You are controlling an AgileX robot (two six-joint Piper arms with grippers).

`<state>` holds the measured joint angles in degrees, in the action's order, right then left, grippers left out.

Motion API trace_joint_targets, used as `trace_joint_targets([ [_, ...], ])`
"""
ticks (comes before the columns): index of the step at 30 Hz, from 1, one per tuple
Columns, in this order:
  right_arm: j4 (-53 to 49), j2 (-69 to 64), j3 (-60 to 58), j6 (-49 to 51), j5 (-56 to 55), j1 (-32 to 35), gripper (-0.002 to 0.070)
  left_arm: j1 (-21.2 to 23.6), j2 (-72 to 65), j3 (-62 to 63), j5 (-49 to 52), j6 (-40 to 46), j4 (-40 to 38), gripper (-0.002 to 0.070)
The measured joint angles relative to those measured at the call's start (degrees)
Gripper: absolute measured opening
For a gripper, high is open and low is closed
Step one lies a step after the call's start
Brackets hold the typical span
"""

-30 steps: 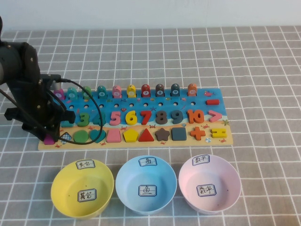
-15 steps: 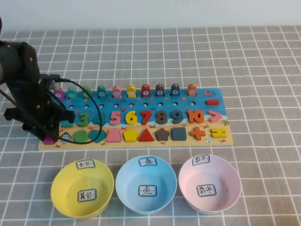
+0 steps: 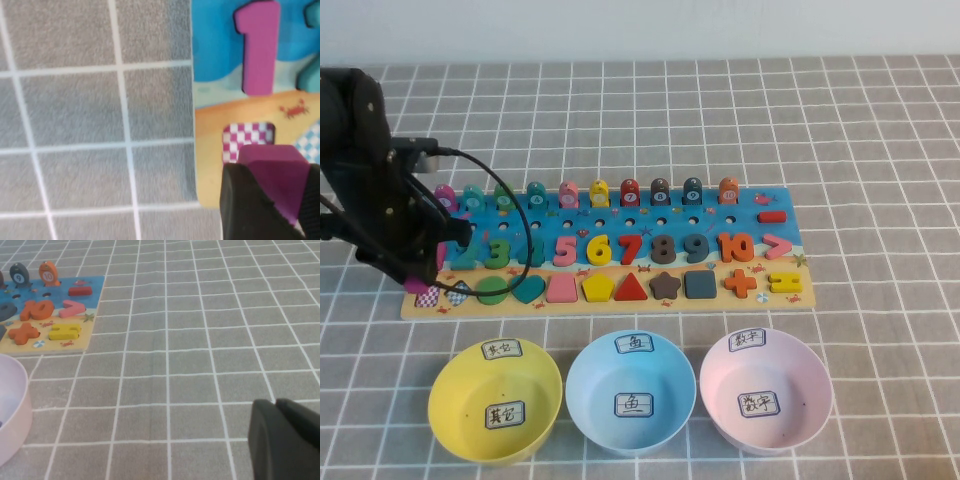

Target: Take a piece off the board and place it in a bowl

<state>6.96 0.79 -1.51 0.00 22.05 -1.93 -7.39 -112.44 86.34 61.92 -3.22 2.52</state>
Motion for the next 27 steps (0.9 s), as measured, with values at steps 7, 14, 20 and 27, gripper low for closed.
trace_joint_targets([
  [7, 0.00, 0.00, 0.00, 0.00, 0.00, 0.00, -0.0018, -1.66, 8.29, -2.53, 0.69, 0.00, 0.68, 0.0186],
  [14, 0.00, 0.00, 0.00, 0.00, 0.00, 0.00, -0.0018, -7.22, 24.01, -11.32, -0.86, -0.13, 0.84, 0.0186],
  [20, 0.00, 0.00, 0.00, 0.00, 0.00, 0.00, -0.0018, -13.36, 37.21, -23.20, -1.55, -2.12, 0.54, 0.0186],
  [27, 0.00, 0.00, 0.00, 0.00, 0.00, 0.00, -0.0018, -21.63, 51.00, -38.88, -12.25, -8.53, 0.09, 0.0186],
])
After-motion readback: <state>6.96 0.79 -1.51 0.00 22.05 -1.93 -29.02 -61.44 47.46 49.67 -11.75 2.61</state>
